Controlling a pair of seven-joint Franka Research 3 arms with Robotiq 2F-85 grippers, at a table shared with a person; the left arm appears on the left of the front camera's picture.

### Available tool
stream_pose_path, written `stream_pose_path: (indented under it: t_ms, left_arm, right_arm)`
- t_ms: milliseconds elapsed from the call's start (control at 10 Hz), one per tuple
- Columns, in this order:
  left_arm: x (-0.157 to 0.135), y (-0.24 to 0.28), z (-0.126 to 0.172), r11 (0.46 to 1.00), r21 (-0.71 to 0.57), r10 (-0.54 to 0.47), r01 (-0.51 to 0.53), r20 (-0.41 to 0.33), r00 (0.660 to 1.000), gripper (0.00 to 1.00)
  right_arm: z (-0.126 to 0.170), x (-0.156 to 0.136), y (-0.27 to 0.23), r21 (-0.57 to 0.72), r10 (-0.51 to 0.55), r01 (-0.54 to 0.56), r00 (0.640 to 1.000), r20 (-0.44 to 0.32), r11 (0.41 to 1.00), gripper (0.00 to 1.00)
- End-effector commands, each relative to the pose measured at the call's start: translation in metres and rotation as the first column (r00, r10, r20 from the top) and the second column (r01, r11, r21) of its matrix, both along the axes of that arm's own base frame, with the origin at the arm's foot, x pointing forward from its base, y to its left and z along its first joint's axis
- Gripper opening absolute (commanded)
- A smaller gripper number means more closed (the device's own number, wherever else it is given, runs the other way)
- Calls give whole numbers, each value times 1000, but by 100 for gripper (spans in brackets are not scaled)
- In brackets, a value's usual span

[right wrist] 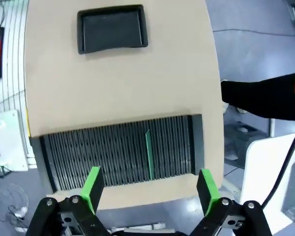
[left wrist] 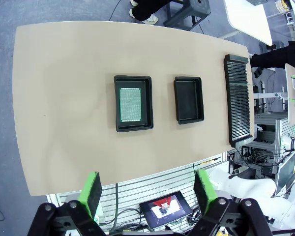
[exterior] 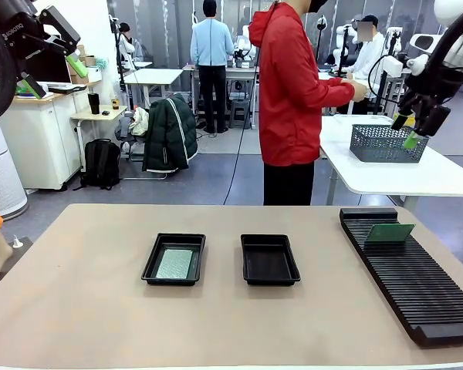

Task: Inspect and transfer BCBs to ESD trays.
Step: Pick up the ESD tray and place it on the left side of the table.

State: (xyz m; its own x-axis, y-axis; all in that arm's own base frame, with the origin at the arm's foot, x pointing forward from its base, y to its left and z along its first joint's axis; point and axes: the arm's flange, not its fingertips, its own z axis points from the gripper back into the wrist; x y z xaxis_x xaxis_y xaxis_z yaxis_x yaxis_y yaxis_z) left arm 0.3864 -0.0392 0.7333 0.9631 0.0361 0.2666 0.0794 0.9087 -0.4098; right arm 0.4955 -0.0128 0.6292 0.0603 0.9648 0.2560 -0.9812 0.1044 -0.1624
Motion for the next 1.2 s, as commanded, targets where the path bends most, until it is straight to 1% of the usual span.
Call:
stream_pose_path:
  t_ms: [0,300,400,700,800,900,1100]
  left_arm:
    - [0,1,-2,1000,-6,-1,1,2,1000,100]
    - [0,1,-2,1000,-6,-1,1,2,1000,100]
    - [0,1,-2,1000,-6,-1,1,2,1000,100]
    - [0,0,0,1000,0,0,0,0,1000,100]
    - [14,-1,-5,999,36,31,-30,-41,999,100]
    - [27,-9,-26,999,38,-1,3,-75,997,100]
    - [41,-28,-74,996,41,-76,83,-154,985,100]
  right_arm:
    - [1,-2,-11,-26,54,-53,998,37,998,100]
    - [3,-7,-6,-24,56,-55,997,49,998,100]
    - [4,-2,-8,-15,53,-53,998,26,998,100]
    - [4,-2,-8,-15,53,-53,998,26,998,100]
    - [4,-2,-8,-15,53,-53,998,26,998,100]
    - [4,-2,-8,-15,53,-53,998,26,998,100]
    - [4,-2,-8,-15,53,-53,998,26,998,100]
